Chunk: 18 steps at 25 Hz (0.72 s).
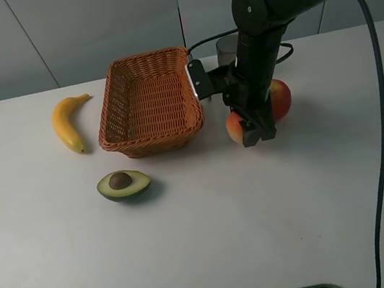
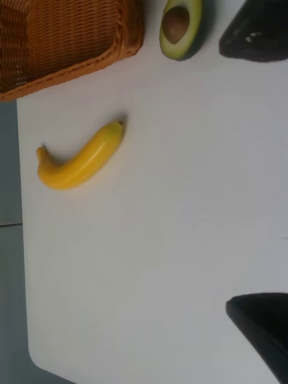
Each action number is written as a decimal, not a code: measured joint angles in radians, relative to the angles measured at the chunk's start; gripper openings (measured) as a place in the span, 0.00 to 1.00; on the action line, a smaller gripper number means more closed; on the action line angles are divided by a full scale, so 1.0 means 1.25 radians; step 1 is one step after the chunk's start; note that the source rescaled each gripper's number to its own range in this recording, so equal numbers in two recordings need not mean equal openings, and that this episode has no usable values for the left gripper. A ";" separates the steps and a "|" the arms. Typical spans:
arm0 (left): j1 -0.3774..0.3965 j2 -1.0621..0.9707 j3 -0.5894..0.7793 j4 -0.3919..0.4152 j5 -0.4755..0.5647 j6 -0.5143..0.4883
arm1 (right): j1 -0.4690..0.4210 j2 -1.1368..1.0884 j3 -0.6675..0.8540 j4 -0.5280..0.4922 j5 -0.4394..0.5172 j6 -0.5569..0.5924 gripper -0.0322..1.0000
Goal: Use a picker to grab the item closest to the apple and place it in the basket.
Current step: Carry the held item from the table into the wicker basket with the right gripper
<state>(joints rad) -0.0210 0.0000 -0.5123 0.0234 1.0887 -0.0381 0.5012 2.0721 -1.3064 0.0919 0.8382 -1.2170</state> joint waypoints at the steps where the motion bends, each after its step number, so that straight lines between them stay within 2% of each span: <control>1: 0.000 0.000 0.000 0.000 0.000 0.000 | 0.000 -0.010 0.000 0.000 0.011 0.009 0.03; 7: 0.000 0.000 0.000 0.000 0.000 0.000 | 0.015 -0.077 0.000 0.000 0.072 0.095 0.03; 18: 0.000 0.000 0.000 0.000 0.000 0.000 | 0.051 -0.190 -0.001 0.041 0.074 0.348 0.03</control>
<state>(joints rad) -0.0210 0.0000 -0.5123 0.0234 1.0887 -0.0381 0.5646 1.8346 -1.3082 0.1434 0.9306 -0.7820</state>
